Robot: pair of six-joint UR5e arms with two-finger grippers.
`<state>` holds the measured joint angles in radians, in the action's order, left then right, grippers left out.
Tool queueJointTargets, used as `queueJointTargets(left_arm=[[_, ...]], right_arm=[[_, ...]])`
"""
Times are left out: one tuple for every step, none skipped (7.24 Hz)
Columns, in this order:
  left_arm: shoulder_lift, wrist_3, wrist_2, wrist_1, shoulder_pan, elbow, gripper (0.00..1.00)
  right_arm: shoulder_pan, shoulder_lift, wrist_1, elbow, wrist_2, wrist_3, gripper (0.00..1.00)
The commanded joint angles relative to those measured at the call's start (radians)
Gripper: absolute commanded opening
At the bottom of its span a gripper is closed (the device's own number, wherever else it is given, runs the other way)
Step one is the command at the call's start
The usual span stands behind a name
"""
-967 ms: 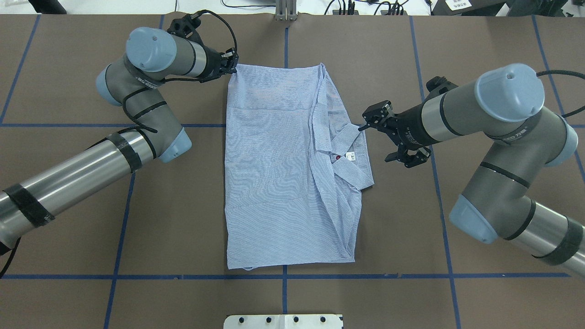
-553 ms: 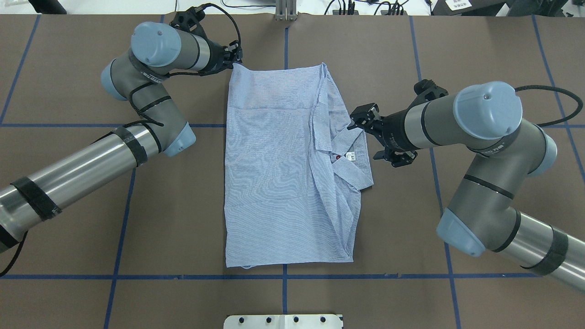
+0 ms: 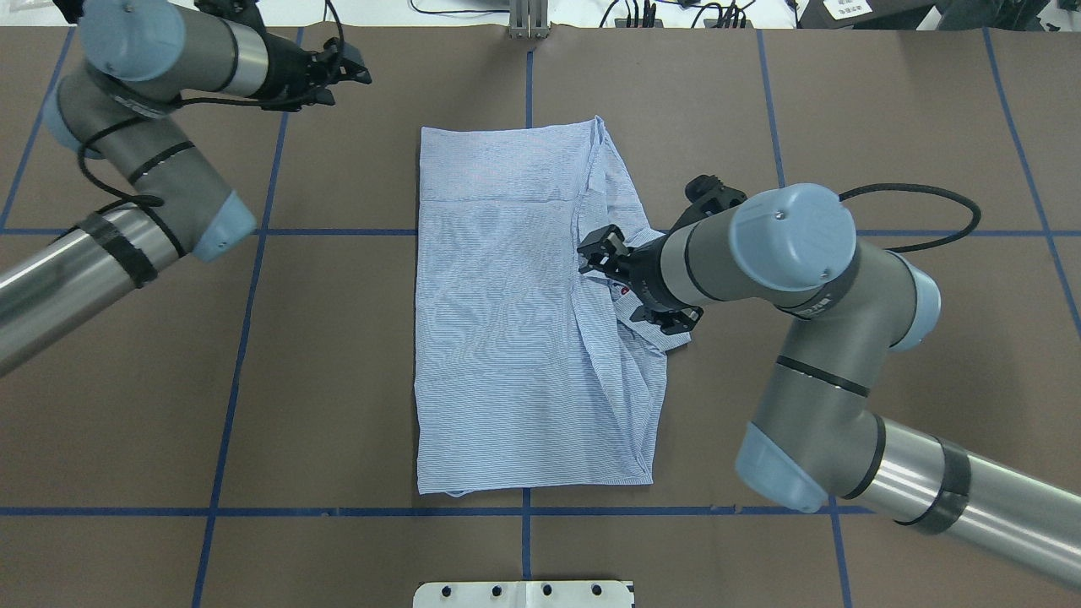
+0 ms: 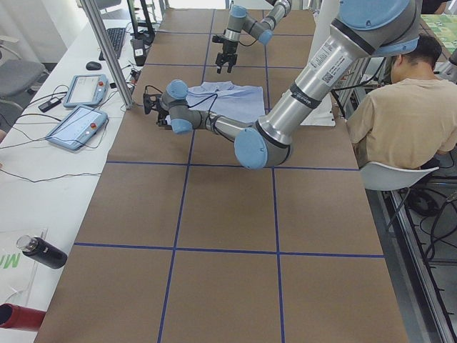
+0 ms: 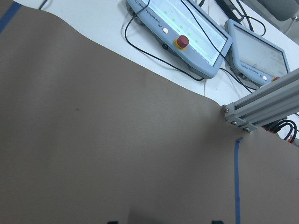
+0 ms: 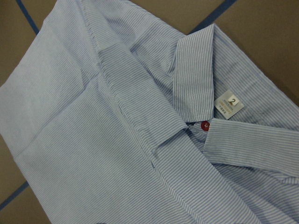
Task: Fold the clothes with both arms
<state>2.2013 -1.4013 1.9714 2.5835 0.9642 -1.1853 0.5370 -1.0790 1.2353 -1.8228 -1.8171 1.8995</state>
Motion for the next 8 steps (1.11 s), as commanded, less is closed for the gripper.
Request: queueJointTargets(left_arm=[[-0.123,0.059,0.111,-0.002,0.074,-0.126,0.71],[-0.13,0.059,0.112,-0.002,0.074,-0.134,0.71],[-0.133,0.059,0.112,-0.002,0.074,-0.134,0.71],[-0.135,0.058,0.112,-0.002,0.074,-0.132,0.72],[-0.135,0.058,0.112,-0.002,0.074,-0.132,0.72],[-0.135,0.058,0.112,-0.002,0.074,-0.132,0.72],[-0.135,0.058,0.112,-0.002,0.074,-0.132,0.72],[-0.135,0.058,0.112,-0.002,0.074,-0.132,0.72]], right_arm=[[-0.118,0.079,0.195,0.0,0.105,-0.217,0.01],[-0.146,0.08,0.246,-0.001,0.126,-0.331,0.0],[-0.173,0.096,0.281,0.003,0.143,-0.405,0.0],[-0.198,0.102,0.295,0.019,0.177,-0.456,0.0],[-0.215,0.1,0.296,0.043,0.196,-0.489,0.0],[-0.219,0.097,0.296,0.059,0.197,-0.528,0.0],[-0.221,0.085,0.296,0.062,0.197,-0.548,0.0],[-0.221,0.079,0.297,0.062,0.196,-0.55,0.0]])
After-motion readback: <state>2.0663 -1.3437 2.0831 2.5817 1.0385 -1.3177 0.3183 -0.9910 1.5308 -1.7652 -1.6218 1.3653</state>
